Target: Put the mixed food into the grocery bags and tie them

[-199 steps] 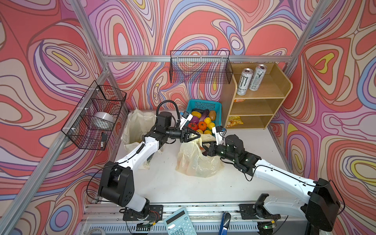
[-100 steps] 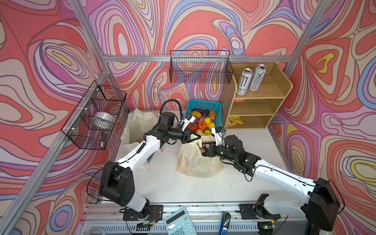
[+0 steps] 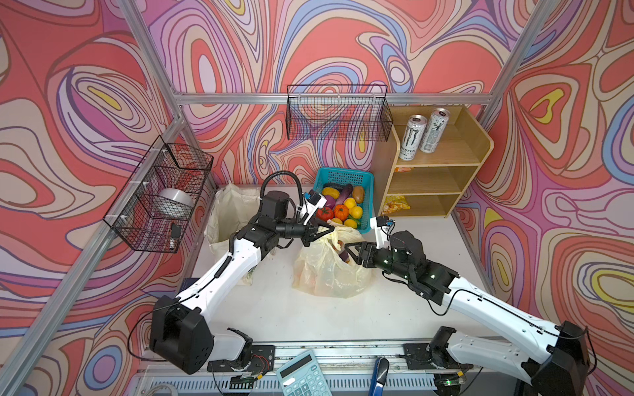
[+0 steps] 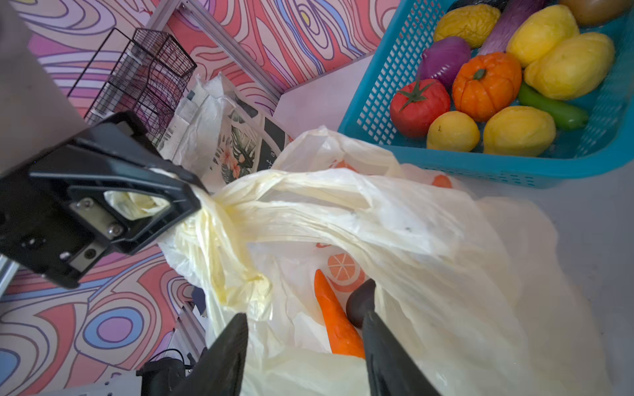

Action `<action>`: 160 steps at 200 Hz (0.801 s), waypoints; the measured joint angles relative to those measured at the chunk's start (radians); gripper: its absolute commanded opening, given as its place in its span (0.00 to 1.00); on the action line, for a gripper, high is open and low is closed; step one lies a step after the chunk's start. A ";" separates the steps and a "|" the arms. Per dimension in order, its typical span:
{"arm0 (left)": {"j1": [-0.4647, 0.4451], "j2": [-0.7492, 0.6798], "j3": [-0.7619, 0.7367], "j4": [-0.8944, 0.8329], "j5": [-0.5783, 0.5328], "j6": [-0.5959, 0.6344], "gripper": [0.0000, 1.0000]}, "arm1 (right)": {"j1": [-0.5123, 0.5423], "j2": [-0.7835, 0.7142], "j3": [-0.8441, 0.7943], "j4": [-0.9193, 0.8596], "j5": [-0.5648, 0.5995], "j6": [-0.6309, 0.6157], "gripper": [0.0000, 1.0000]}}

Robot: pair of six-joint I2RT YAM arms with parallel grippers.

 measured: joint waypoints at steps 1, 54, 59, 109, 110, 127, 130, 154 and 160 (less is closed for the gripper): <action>-0.001 -0.003 -0.001 0.002 -0.003 0.002 0.00 | 0.000 0.000 0.002 -0.001 0.000 0.003 0.60; -0.045 -0.075 -0.100 0.119 -0.145 0.055 0.00 | -0.003 0.021 0.073 0.013 -0.064 0.207 0.69; -0.045 -0.075 -0.102 0.123 -0.150 0.057 0.00 | -0.003 0.028 0.073 0.029 -0.073 0.225 0.70; -0.050 -0.076 -0.132 0.174 -0.173 0.077 0.00 | -0.003 0.137 0.053 0.254 -0.169 0.446 0.71; -0.050 -0.076 -0.133 0.176 -0.173 0.079 0.00 | -0.003 0.138 0.052 0.257 -0.170 0.449 0.71; -0.050 -0.077 -0.145 0.183 -0.177 0.084 0.00 | -0.003 0.169 0.041 0.318 -0.190 0.499 0.71; -0.050 -0.077 -0.147 0.183 -0.177 0.084 0.00 | -0.003 0.173 0.039 0.326 -0.192 0.504 0.71; -0.051 -0.079 -0.151 0.188 -0.180 0.087 0.00 | -0.003 0.193 0.027 0.395 -0.204 0.554 0.71; -0.051 -0.080 -0.151 0.189 -0.180 0.087 0.00 | -0.003 0.199 0.026 0.410 -0.207 0.565 0.71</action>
